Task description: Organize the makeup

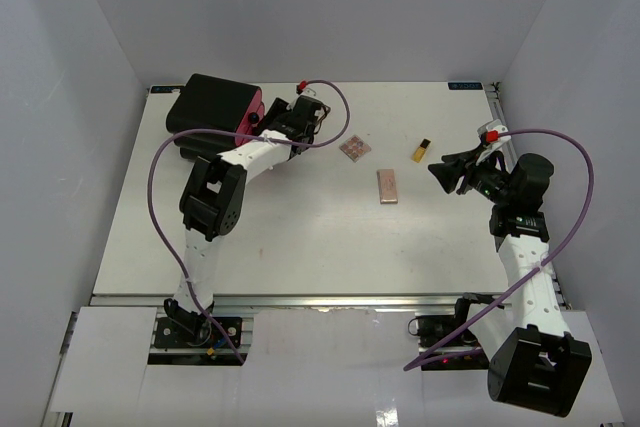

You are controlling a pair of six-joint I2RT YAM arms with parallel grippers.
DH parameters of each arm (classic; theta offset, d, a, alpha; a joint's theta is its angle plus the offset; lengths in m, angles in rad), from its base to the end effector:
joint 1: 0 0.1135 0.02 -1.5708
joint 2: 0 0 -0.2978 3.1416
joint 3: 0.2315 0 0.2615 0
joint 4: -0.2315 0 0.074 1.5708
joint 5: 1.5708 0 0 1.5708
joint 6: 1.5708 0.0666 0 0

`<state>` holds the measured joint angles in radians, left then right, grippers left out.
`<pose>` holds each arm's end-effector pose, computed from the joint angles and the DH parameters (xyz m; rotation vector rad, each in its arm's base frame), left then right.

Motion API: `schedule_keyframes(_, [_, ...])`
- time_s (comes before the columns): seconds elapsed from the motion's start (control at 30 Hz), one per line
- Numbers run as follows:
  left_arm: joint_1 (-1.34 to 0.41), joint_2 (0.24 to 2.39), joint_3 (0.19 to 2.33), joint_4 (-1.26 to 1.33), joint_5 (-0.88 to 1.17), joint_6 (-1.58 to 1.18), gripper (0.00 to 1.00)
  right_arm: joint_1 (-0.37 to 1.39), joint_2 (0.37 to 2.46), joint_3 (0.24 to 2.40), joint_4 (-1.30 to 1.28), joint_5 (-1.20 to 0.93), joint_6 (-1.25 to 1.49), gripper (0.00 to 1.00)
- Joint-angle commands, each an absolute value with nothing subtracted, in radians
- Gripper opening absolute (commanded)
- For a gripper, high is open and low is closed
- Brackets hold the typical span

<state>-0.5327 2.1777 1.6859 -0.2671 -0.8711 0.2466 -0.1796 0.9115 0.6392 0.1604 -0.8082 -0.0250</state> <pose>0.4802 -0.2239 0.2104 0.4087 2.0999 0.8377 0.2232 0.0084 0.3248 -0.4753 1.6054 0.5225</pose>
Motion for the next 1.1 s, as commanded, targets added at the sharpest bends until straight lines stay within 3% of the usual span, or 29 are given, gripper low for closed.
schedule_keyframes(0.0, [-0.529, 2.168, 1.700, -0.258, -0.933, 0.252, 0.63, -0.187, 0.913, 0.637, 0.203, -0.821, -0.018, 0.54])
schedule_keyframes(0.63, [-0.532, 2.164, 1.635, -0.249, -1.042, 0.242, 0.62, -0.189, 0.913, 0.637, 0.204, -0.819, -0.021, 0.54])
schedule_keyframes(0.8, [-0.531, 2.176, 1.638, -0.244, -1.044, 0.236, 0.58, -0.189, 0.913, 0.637, 0.204, -0.819, -0.021, 0.54])
schedule_keyframes(0.87, [-0.531, 2.176, 1.642, -0.248, -1.043, 0.231, 0.52, -0.190, 0.910, 0.638, 0.204, -0.819, -0.023, 0.54])
schedule_keyframes(0.97, [-0.531, 2.156, 1.639, -0.250, -1.031, 0.208, 0.33, -0.191, 0.911, 0.638, 0.202, -0.820, -0.021, 0.54])
schedule_keyframes(1.07, [-0.538, 2.133, 1.628, -0.259, -1.015, 0.192, 0.25, -0.191, 0.910, 0.638, 0.201, -0.822, -0.023, 0.54])
